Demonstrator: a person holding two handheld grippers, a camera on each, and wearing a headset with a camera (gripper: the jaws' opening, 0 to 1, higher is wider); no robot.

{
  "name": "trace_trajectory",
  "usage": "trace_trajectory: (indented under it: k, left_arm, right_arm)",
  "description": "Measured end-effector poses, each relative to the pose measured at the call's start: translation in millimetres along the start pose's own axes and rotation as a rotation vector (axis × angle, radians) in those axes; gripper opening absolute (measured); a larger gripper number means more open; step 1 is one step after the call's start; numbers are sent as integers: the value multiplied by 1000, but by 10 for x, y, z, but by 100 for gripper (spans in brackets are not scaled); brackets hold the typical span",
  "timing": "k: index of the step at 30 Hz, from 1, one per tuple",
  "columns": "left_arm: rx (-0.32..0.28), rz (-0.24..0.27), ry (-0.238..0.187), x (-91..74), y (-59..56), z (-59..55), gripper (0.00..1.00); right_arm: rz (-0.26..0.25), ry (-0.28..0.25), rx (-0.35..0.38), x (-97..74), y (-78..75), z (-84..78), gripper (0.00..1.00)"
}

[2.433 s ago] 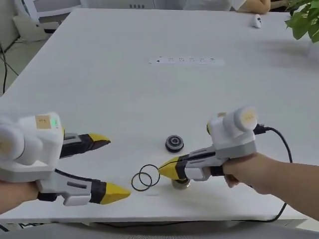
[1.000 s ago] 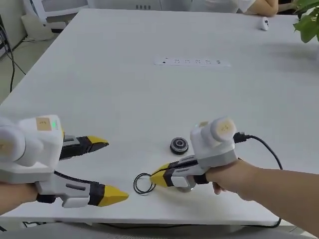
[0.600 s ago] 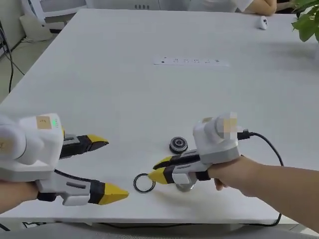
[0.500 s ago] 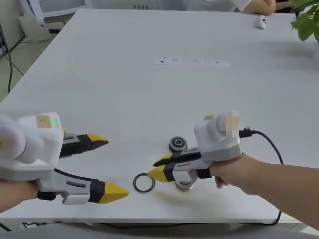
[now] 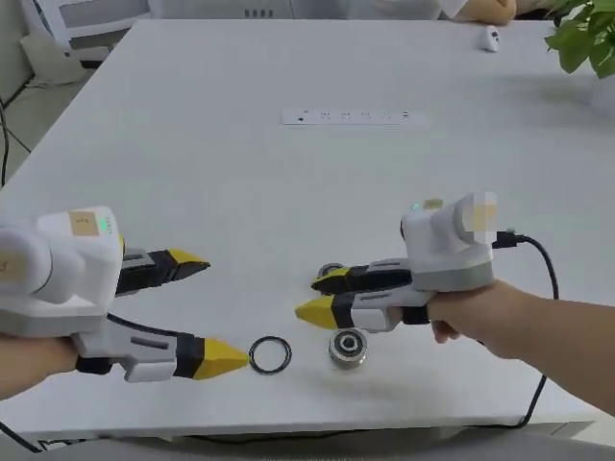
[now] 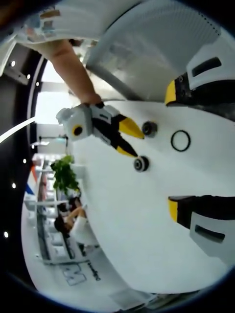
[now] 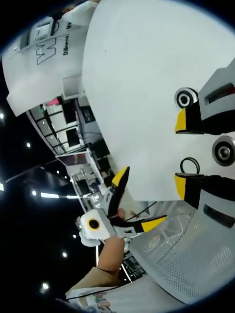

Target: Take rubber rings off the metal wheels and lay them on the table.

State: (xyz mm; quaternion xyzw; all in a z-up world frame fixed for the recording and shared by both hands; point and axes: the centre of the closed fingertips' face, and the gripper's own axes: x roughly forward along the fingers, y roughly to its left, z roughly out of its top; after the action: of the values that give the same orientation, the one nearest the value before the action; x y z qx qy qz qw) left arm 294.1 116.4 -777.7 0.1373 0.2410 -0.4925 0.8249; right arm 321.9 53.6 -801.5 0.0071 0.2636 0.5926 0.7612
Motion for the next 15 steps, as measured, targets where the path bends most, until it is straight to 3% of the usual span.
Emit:
trace_trajectory:
  k: [15]
  left_arm:
    - [23,-7,-4,305,188,187,72]
  right_arm:
    - [-79,-21,-17,-255,-214,17,30]
